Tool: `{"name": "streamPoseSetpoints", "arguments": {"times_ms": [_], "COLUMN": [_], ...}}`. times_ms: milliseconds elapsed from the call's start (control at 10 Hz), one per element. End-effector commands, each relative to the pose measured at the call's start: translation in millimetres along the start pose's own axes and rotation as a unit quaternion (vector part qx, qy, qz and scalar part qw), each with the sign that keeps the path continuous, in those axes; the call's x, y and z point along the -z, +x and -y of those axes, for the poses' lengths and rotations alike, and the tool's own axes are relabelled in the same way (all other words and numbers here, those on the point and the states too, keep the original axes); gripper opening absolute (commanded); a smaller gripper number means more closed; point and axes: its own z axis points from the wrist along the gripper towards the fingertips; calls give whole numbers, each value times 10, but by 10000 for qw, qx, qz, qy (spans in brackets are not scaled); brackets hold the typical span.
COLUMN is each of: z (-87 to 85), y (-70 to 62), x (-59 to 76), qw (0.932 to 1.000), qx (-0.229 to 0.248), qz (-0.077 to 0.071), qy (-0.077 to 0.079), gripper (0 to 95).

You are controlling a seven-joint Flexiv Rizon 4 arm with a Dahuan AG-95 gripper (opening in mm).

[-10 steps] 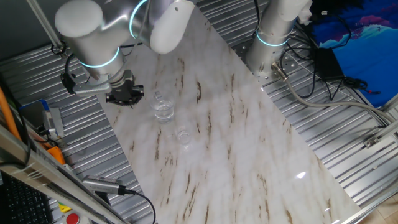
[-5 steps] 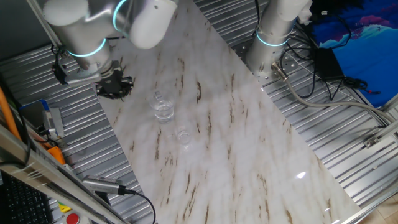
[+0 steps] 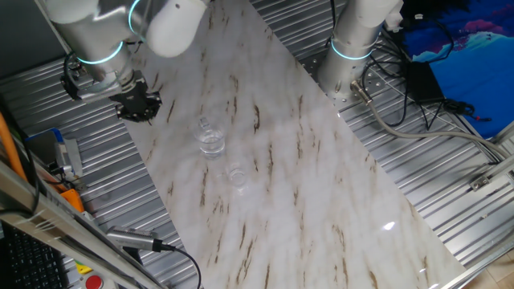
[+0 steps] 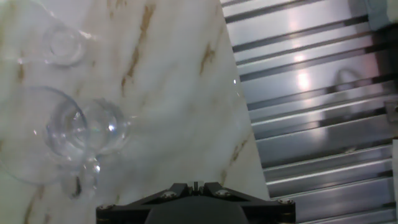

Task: Pour the water from one cup into another empty cup

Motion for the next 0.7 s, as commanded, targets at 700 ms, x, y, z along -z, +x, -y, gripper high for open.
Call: {"name": "streamPoseSetpoints", "arguments": {"times_ms": [700], "z": [-102], "y": [-6], "x": [-81], "qw": [9985], "qx": [-475], "qz": [-280], "qy": [39], "gripper": [0]}}
